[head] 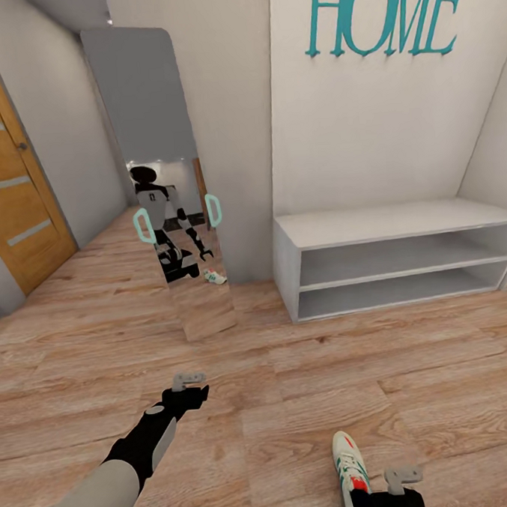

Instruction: Pick up the two gym shoes and the two sandals from the corridor floor and place them onto the hallstand (shoe rack) in the corridor, making sure they are on the rack and not on the floor. Arrange them so the two gym shoes are next to each other and the two sandals are next to each other.

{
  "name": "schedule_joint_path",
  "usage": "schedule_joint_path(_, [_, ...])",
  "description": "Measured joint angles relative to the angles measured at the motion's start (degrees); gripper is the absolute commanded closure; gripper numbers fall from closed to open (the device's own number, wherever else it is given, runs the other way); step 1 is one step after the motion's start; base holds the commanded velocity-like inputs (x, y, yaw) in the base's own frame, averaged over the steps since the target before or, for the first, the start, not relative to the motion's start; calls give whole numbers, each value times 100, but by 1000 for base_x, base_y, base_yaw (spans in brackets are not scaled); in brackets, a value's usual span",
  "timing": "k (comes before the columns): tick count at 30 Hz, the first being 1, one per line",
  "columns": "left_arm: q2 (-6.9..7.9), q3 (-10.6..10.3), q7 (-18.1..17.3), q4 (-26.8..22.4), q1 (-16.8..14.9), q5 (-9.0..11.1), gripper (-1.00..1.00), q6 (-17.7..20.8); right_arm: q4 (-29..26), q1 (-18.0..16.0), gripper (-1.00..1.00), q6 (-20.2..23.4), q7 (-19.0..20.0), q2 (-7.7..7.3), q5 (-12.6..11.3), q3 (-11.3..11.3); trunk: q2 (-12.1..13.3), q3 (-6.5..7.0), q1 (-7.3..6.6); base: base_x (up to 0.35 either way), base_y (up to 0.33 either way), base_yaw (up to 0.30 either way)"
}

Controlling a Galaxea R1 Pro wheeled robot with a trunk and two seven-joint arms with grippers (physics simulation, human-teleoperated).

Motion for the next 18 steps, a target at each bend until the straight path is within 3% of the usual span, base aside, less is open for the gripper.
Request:
schedule_joint_path(9, [-38,5,8,-4,-225,6,-100,90,53,2,-100,-2,0,0,-3,-6,-361,-238,198,0,0,0])
schedule_joint_path(18, [-53,9,4,-10,-485,8,-100,458,60,1,-100,-2,0,0,-3,-6,-374,-518,222,0,0,18])
